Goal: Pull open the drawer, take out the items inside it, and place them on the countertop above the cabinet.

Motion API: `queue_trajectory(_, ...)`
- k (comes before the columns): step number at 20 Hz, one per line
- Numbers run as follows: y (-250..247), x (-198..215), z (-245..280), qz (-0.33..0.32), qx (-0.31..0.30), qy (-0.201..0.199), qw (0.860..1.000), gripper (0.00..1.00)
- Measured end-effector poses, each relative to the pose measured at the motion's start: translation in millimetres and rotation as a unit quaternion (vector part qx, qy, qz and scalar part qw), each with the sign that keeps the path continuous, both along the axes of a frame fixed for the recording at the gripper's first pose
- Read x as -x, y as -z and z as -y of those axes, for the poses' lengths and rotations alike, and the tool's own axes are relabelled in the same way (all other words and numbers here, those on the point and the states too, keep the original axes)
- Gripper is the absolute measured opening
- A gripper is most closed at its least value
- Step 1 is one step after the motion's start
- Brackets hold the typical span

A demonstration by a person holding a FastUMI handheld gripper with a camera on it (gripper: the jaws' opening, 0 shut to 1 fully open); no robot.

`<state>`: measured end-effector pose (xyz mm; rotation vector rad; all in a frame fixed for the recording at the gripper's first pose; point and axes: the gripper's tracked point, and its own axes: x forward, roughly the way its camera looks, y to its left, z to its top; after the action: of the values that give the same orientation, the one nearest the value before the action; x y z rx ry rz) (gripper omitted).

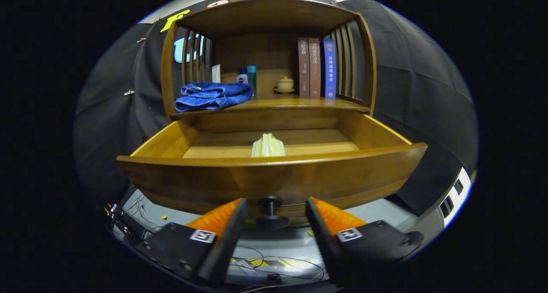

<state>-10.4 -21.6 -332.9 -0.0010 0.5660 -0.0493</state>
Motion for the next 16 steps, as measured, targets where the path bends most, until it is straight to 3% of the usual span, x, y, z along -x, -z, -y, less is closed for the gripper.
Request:
queue_trajectory(2, -18, -1, -3, 0.003, 0.003, -0.007, 1.000, 0.99)
queue_trajectory(5, -58, -16, -6, 0.027, 0.000, -0.016, 1.000, 0.99)
queue_trajectory(9, -91, -68, -16, 0.029, -0.003, -0.032, 0.999, 0.99)
queue_trajectory(16, -62, -150, -25, -0.063, -0.007, -0.042, 0.997, 0.99)
